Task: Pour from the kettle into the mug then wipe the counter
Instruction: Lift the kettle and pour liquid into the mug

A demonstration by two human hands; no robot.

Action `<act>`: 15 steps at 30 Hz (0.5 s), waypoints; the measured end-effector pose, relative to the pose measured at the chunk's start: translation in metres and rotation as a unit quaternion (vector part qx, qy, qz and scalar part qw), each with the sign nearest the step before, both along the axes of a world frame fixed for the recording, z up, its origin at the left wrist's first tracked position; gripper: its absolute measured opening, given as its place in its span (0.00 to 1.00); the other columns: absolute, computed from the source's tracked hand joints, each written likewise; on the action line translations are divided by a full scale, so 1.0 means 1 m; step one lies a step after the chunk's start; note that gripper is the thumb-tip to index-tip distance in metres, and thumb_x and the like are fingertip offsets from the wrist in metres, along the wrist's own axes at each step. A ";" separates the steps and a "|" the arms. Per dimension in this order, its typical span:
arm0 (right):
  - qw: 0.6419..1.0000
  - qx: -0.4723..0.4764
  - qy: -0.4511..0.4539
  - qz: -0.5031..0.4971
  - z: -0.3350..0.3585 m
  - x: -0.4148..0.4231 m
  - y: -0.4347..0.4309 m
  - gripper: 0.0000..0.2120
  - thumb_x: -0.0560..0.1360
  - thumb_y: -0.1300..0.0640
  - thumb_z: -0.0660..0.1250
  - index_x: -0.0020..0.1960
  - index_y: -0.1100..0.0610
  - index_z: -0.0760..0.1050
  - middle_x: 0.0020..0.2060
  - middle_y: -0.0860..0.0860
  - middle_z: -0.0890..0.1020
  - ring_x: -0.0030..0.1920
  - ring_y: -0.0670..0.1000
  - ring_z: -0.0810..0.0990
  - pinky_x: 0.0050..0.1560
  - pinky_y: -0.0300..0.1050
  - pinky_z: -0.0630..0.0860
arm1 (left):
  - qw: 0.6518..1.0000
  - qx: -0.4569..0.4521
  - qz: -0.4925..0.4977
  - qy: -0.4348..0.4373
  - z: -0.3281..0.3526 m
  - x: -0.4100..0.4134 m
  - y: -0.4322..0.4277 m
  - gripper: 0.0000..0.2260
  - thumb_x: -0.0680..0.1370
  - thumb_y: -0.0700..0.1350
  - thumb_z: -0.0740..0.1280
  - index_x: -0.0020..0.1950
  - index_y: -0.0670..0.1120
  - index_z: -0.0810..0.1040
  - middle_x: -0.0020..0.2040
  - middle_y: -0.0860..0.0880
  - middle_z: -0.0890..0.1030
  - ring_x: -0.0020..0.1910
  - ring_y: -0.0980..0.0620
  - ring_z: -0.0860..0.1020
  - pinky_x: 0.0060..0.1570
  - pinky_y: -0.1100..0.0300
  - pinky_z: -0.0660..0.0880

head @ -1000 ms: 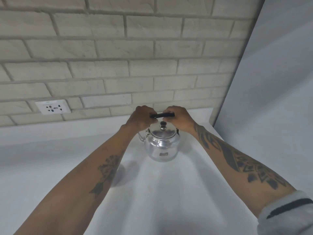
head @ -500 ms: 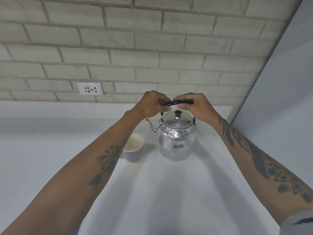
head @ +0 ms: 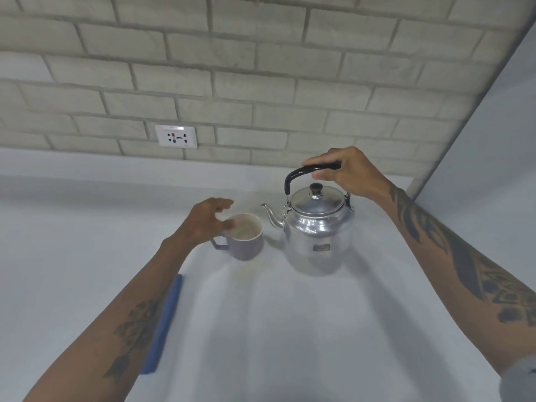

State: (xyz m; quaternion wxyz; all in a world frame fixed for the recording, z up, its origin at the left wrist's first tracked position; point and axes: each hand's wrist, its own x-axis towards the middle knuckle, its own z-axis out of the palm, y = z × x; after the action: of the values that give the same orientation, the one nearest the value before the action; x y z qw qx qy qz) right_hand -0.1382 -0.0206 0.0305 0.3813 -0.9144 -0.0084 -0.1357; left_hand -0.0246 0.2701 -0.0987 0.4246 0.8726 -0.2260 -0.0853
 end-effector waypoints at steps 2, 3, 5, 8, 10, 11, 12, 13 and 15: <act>1.000 -0.017 0.012 0.005 0.002 0.001 0.006 0.14 0.71 0.61 0.74 0.55 0.50 0.84 0.45 0.45 0.83 0.49 0.45 0.81 0.55 0.38 0.74 | 1.000 0.028 0.005 0.006 -0.019 -0.001 0.009 0.21 0.73 0.41 0.74 0.65 0.44 0.78 0.61 0.47 0.80 0.59 0.48 0.78 0.56 0.61 0.71; 0.999 -0.031 0.019 0.007 0.003 0.001 0.009 0.14 0.71 0.61 0.74 0.55 0.50 0.84 0.43 0.43 0.82 0.46 0.41 0.80 0.51 0.33 0.73 | 0.999 0.037 0.014 0.000 -0.026 -0.001 0.011 0.18 0.75 0.38 0.72 0.64 0.43 0.79 0.61 0.45 0.81 0.59 0.46 0.79 0.56 0.61 0.71; 0.998 -0.057 0.029 0.011 0.005 0.003 0.014 0.13 0.71 0.61 0.74 0.55 0.51 0.84 0.40 0.41 0.81 0.41 0.34 0.78 0.44 0.27 0.70 | 0.999 0.041 0.034 -0.011 -0.037 -0.002 0.012 0.14 0.77 0.33 0.66 0.61 0.41 0.81 0.59 0.44 0.83 0.58 0.44 0.81 0.56 0.62 0.71; 0.995 -0.091 0.037 0.026 0.008 0.006 0.022 0.13 0.72 0.61 0.74 0.56 0.52 0.84 0.40 0.39 0.80 0.40 0.29 0.77 0.42 0.21 0.67 | 0.996 0.052 0.062 -0.023 -0.042 -0.004 0.013 0.16 0.76 0.32 0.62 0.58 0.45 0.82 0.53 0.47 0.85 0.56 0.46 0.82 0.58 0.55 0.76; 0.992 -0.111 0.041 0.032 0.010 0.007 0.027 0.13 0.72 0.61 0.74 0.56 0.53 0.84 0.39 0.38 0.80 0.39 0.29 0.77 0.41 0.20 0.67 | 0.994 0.059 0.080 -0.037 -0.042 -0.006 0.012 0.16 0.75 0.34 0.63 0.57 0.47 0.82 0.51 0.50 0.86 0.54 0.48 0.82 0.55 0.52 0.77; 0.991 -0.119 0.044 0.035 0.012 0.008 0.030 0.13 0.72 0.61 0.74 0.56 0.53 0.84 0.39 0.38 0.79 0.39 0.30 0.77 0.41 0.20 0.67 | 0.993 0.060 0.089 -0.041 -0.041 -0.009 0.011 0.17 0.74 0.34 0.62 0.57 0.48 0.82 0.49 0.51 0.86 0.54 0.48 0.82 0.54 0.52 0.78; 0.990 -0.128 0.048 0.039 0.013 0.009 0.032 0.13 0.72 0.61 0.74 0.56 0.53 0.83 0.38 0.38 0.79 0.39 0.33 0.78 0.41 0.20 0.67 | 0.993 0.060 0.097 -0.043 -0.040 -0.012 0.009 0.17 0.74 0.34 0.62 0.56 0.49 0.82 0.47 0.53 0.85 0.53 0.49 0.82 0.53 0.53 0.78; 0.988 -0.139 0.052 0.042 0.014 0.009 0.035 0.13 0.72 0.61 0.73 0.56 0.53 0.83 0.38 0.38 0.79 0.39 0.35 0.78 0.40 0.20 0.67 | 0.992 0.058 0.103 -0.043 -0.040 -0.013 0.008 0.18 0.73 0.34 0.61 0.56 0.50 0.82 0.46 0.54 0.85 0.53 0.49 0.82 0.52 0.54 0.77; 0.984 -0.164 0.054 0.047 0.017 0.011 0.041 0.13 0.73 0.61 0.73 0.57 0.53 0.83 0.36 0.38 0.77 0.39 0.34 0.77 0.40 0.19 0.66 | 0.991 0.052 0.114 -0.040 -0.041 -0.015 0.007 0.17 0.73 0.35 0.61 0.55 0.51 0.82 0.46 0.55 0.85 0.52 0.50 0.81 0.49 0.56 0.76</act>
State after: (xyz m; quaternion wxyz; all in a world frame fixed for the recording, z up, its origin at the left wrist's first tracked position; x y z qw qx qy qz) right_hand -0.1269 0.0205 0.0472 0.2323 -0.9690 -0.0529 -0.0650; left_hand -0.0396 0.2770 -0.1401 0.3757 0.9165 -0.1369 -0.0129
